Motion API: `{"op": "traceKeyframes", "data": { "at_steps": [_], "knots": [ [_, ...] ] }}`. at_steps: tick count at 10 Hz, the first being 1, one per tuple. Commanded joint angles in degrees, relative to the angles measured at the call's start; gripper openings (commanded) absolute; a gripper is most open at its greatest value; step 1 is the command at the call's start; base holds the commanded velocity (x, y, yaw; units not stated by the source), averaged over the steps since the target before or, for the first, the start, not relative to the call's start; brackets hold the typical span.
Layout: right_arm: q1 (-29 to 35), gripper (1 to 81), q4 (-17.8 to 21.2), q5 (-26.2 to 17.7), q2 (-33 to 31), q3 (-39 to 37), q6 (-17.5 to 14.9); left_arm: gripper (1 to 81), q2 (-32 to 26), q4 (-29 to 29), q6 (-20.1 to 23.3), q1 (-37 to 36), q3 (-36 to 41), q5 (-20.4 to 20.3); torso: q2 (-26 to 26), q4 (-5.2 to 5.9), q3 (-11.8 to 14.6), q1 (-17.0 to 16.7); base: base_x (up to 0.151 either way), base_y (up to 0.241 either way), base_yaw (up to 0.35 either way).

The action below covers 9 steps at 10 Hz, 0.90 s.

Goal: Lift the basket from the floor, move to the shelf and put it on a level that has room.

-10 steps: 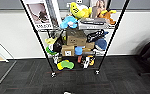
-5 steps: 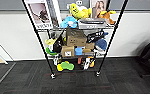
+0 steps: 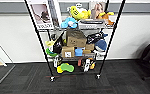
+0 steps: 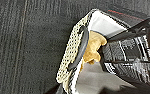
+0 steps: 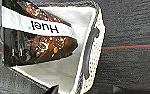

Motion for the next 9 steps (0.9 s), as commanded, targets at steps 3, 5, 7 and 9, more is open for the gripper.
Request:
{"op": "traceKeyframes", "data": {
  "at_steps": [3,5,7,9],
  "knots": [
    [4.77,81.1,1.28,-3.18,0.10,0.60,0.06,81.1,0.12,0.27,0.25,-8.78,-2.35,5.78,-9.31,0.00,-5.43,5.94,0.000,0.000,0.000],
    [5.29,81.1,1.64,-3.18,0.27,0.69,0.41,81.1,0.74,1.32,0.25,-9.47,-2.36,7.28,-12.39,0.00,-7.40,7.86,0.000,0.000,0.000],
    [6.08,81.1,2.87,-3.00,0.18,0.69,1.21,81.1,1.26,1.76,0.25,-10.79,-2.36,7.80,-15.96,0.00,-5.37,10.12,0.000,0.000,0.000],
    [7.40,81.1,6.56,-2.21,0.18,0.87,1.29,81.1,1.97,1.85,0.34,-11.85,-2.36,8.24,-18.82,0.00,-6.38,11.93,0.000,0.000,0.000]
  ]
}}
